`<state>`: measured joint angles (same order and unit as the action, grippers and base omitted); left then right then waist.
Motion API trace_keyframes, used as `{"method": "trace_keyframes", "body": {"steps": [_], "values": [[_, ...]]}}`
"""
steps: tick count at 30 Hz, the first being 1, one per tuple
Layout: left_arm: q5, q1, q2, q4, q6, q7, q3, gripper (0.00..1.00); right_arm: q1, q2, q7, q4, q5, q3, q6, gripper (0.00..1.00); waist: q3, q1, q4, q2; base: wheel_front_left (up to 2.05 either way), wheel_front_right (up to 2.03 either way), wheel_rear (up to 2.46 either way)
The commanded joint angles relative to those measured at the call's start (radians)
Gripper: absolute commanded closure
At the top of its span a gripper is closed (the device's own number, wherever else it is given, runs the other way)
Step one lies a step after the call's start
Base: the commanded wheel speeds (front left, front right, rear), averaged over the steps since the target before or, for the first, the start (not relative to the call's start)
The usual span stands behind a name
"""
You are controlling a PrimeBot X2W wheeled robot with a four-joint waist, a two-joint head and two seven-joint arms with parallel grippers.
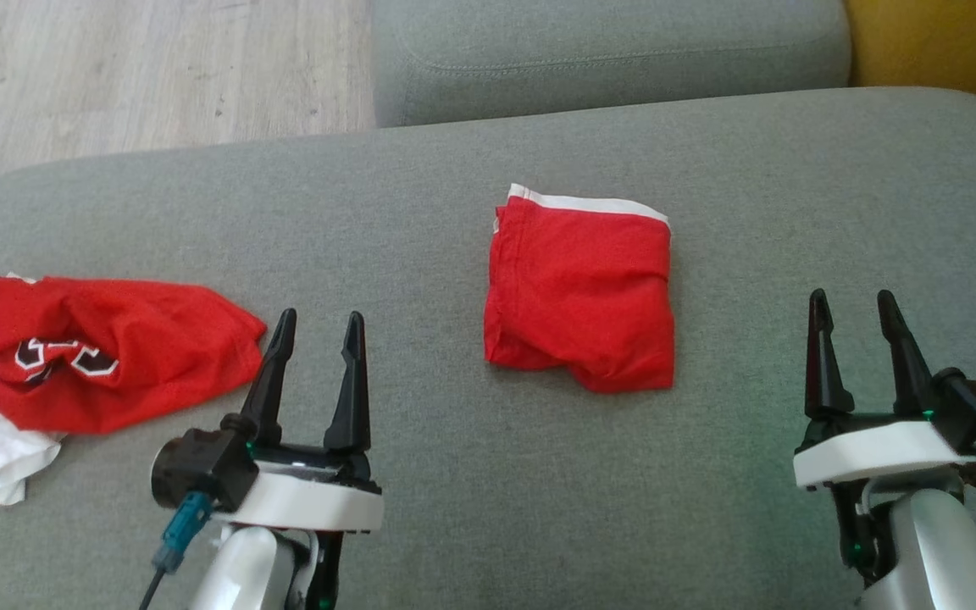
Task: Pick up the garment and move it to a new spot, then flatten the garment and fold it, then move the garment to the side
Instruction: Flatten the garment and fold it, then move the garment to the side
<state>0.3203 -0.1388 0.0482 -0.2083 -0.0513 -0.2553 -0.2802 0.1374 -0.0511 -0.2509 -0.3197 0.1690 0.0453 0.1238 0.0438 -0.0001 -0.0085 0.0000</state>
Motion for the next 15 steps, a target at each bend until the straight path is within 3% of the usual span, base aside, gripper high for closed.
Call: {"method": "trace_keyframes", "body": {"steps": [1, 8, 15], "values": [[0.008, -0.031, 0.002, 0.039, 0.005, -0.006, 0.036, 0.00, 0.034, 0.001, -0.011, 0.034, 0.002, -0.020, 0.007, 0.00, 0.007, 0.0001, 0.006, 0.0000, 0.00, 0.00, 0.00], [0.010, -0.049, 0.002, 0.038, 0.005, -0.006, 0.001, 0.00, 0.082, 0.001, -0.011, -0.009, -0.015, -0.025, 0.007, 0.00, 0.046, 0.0001, 0.041, 0.0000, 0.00, 0.00, 0.00], [0.026, -0.089, 0.002, 0.028, 0.007, -0.006, -0.035, 0.00, 0.195, 0.001, 0.046, -0.149, 0.004, -0.051, 0.007, 0.00, 0.122, 0.0001, 0.097, 0.0000, 0.00, 0.00, 0.00]]}}
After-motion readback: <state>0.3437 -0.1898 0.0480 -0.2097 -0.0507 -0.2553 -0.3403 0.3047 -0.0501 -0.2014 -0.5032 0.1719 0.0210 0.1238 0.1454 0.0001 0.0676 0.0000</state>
